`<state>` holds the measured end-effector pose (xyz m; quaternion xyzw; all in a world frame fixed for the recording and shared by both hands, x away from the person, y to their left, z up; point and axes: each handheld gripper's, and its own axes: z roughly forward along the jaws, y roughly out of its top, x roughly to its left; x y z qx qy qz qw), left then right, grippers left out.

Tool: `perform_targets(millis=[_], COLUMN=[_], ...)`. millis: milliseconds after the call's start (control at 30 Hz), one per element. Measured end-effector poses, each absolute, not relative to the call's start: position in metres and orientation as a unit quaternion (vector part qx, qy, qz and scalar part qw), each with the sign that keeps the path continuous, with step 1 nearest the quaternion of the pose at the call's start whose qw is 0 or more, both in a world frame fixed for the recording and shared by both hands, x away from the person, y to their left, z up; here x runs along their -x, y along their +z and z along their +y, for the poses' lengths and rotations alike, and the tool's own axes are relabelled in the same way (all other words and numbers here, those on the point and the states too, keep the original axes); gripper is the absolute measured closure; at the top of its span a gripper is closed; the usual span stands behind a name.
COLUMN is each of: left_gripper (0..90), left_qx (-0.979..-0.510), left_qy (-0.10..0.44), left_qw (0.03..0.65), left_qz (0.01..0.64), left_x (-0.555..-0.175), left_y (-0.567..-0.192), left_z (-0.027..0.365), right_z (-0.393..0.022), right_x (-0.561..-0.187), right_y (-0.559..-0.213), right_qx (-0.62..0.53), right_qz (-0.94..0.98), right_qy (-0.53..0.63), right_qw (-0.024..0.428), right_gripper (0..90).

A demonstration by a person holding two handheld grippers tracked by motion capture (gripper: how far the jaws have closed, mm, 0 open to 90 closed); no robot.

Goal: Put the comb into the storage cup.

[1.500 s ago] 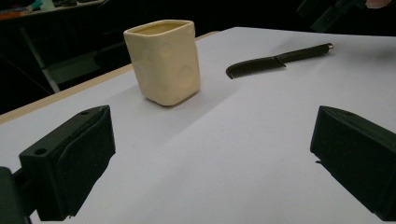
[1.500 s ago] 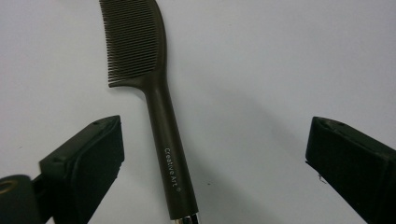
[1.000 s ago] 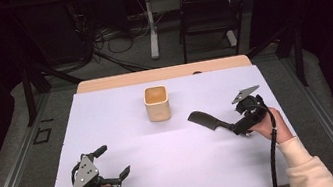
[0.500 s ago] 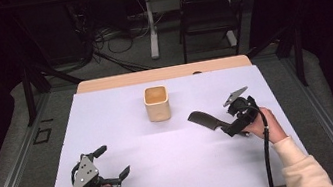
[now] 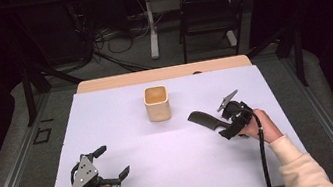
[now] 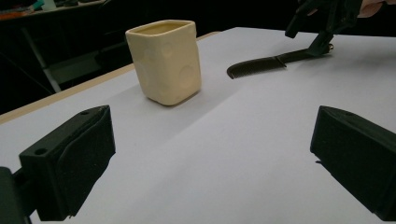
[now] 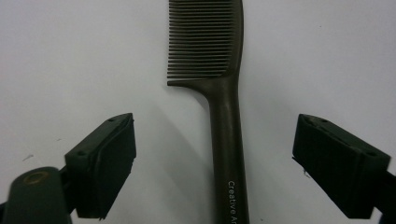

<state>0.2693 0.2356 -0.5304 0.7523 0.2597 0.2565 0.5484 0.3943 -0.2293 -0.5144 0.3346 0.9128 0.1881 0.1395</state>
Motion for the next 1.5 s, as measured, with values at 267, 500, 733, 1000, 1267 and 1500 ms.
perform_targets(millis=[267, 500, 733, 1000, 1267, 1500], left_gripper=[0.0, 0.0, 0.0, 0.0, 0.0, 0.0], left_qx=[-0.752, -0.75, -0.751, -0.749, -0.749, -0.749], left_qy=[0.256, 0.256, 0.255, 0.254, 0.253, 0.253], left_qw=[0.55, 0.552, 0.551, 0.554, 0.554, 0.555], left_qz=[0.259, 0.26, 0.259, 0.26, 0.26, 0.259], left_x=[-0.269, -0.269, -0.269, -0.27, -0.27, -0.27], left_y=[-0.53, -0.53, -0.53, -0.53, -0.53, -0.53], left_z=[0.236, 0.236, 0.236, 0.236, 0.236, 0.236], right_z=[-0.222, -0.218, -0.209, -0.203, -0.2, -0.2], right_x=[-0.402, -0.411, -0.42, -0.431, -0.437, -0.439], right_y=[-0.515, -0.515, -0.52, -0.52, -0.524, -0.526], right_qx=[-0.327, -0.313, -0.292, -0.297, -0.302, -0.312], right_qz=[0.922, 0.933, 0.948, 0.949, 0.95, 0.946], right_qy=[0.159, 0.128, 0.075, 0.057, 0.036, 0.045], right_qw=[0.132, 0.122, 0.106, 0.088, 0.07, 0.071], right_gripper=[38.2, 53.2, 59.3, 63.4, 66.9, 71.1])
